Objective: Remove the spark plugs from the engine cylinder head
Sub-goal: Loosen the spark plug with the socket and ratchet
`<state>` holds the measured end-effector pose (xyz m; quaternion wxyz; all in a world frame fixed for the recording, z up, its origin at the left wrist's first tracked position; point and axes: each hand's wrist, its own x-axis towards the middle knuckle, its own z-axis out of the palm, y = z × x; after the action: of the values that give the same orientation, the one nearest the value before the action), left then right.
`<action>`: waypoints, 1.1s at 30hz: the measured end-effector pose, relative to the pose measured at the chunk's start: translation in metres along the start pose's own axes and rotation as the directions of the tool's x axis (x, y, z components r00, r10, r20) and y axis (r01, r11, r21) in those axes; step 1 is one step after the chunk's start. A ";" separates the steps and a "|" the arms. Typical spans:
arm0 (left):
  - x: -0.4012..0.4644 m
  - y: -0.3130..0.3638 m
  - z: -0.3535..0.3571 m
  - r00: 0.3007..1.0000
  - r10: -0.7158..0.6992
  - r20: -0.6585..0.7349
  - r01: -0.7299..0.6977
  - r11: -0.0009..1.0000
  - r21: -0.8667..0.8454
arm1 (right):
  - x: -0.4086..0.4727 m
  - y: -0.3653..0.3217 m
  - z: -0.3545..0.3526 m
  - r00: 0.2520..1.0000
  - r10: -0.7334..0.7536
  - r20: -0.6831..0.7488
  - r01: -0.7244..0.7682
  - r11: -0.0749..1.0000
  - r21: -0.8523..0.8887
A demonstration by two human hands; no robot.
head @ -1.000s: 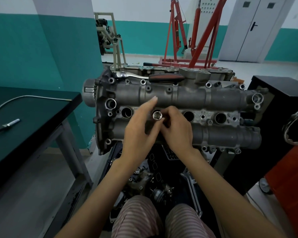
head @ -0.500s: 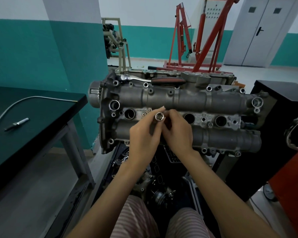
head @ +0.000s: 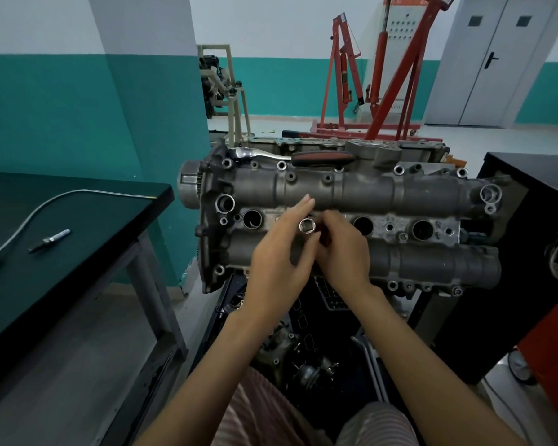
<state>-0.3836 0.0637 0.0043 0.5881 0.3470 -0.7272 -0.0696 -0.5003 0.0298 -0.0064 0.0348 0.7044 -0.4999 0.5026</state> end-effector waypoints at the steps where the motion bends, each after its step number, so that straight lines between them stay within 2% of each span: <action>1: -0.003 -0.001 0.000 1.000 0.002 -0.002 -0.003 1.000 -0.010 | -0.001 0.000 0.000 0.999 -0.030 -0.012 0.030 0.999 -0.018; 5: -0.003 -0.003 -0.001 0.994 -0.042 -0.096 0.039 0.999 -0.037 | -0.001 -0.001 0.001 0.996 -0.091 0.006 0.091 0.991 -0.095; 7: 0.000 -0.003 -0.002 0.995 -0.034 -0.090 0.030 0.998 -0.047 | -0.001 -0.003 0.002 0.999 -0.039 0.027 0.042 0.994 -0.101; 11: 0.004 -0.006 0.002 1.000 0.019 0.012 -0.019 0.998 -0.062 | 0.001 -0.002 0.003 0.994 0.094 0.052 -0.091 0.994 -0.056; 14: 0.003 -0.012 0.009 1.000 -0.013 -0.011 0.012 0.995 -0.096 | 0.003 -0.003 0.004 0.987 0.160 0.025 -0.159 0.987 -0.026; 20: 0.009 -0.012 0.010 0.982 -0.116 -0.146 0.099 0.988 -0.116 | 0.001 -0.001 0.002 1.000 -0.001 0.021 0.002 0.997 -0.079; 23: 0.010 -0.011 0.010 0.993 -0.077 -0.093 0.075 0.997 -0.028 | 0.000 -0.002 0.002 1.000 -0.001 0.028 0.003 0.997 -0.072; 27: 0.000 -0.014 0.013 0.998 -0.002 -0.055 -0.001 0.999 -0.047 | -0.001 -0.002 0.000 0.999 -0.029 0.040 0.033 0.996 -0.085; 29: 0.002 -0.013 0.013 0.995 -0.026 -0.099 0.021 0.998 -0.057 | 0.000 -0.002 0.000 0.999 -0.015 0.045 0.019 0.996 -0.082; 33: 0.012 -0.012 0.009 0.982 -0.110 -0.153 0.099 0.992 -0.077 | 0.002 -0.003 0.002 0.993 0.112 0.042 -0.110 0.993 -0.041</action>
<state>-0.3874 0.0449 0.0051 0.6506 0.3686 -0.6567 -0.0979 -0.4968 0.0286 -0.0048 0.0093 0.6858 -0.5486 0.4782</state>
